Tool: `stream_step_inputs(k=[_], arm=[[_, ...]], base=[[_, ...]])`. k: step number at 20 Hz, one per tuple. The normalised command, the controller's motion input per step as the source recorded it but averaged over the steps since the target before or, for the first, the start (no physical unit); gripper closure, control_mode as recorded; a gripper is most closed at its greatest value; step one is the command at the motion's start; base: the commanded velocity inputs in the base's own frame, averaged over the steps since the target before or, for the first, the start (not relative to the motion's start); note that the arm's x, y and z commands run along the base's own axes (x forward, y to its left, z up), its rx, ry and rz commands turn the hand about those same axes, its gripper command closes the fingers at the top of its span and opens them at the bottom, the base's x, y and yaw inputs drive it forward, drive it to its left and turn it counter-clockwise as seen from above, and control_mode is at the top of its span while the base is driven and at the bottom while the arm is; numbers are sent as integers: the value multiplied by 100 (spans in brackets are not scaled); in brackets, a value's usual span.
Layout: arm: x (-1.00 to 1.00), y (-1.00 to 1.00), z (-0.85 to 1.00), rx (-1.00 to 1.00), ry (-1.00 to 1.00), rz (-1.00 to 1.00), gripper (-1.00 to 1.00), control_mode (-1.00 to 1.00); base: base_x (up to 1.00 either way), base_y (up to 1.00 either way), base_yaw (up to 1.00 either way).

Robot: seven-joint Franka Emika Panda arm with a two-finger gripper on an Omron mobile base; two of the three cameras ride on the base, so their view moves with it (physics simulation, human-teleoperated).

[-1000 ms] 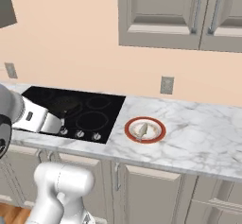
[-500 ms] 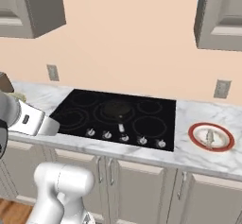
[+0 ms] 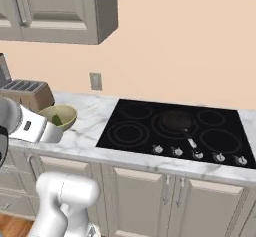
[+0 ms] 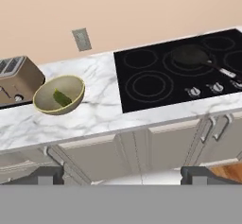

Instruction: Place the fish on the plate and place the cucumber on the same plate.

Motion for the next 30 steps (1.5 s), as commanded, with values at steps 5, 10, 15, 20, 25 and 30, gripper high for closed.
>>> stream_step_inputs(k=[5,10,15,20,25,30], arm=[[0,0,0,0,0,0,-100,100],[0,0,0,0,0,0,-100,100],[0,0,0,0,0,0,-100,100],[2,0,0,0,2,0,-100,-100],[37,0,8,0,32,0,-100,-100],[23,1,-28,-5,34,8,-100,-100]], base=[[54,80,4],[69,41,29],[21,19,7],[0,0,0],[0,0,0],[0,0,0]])
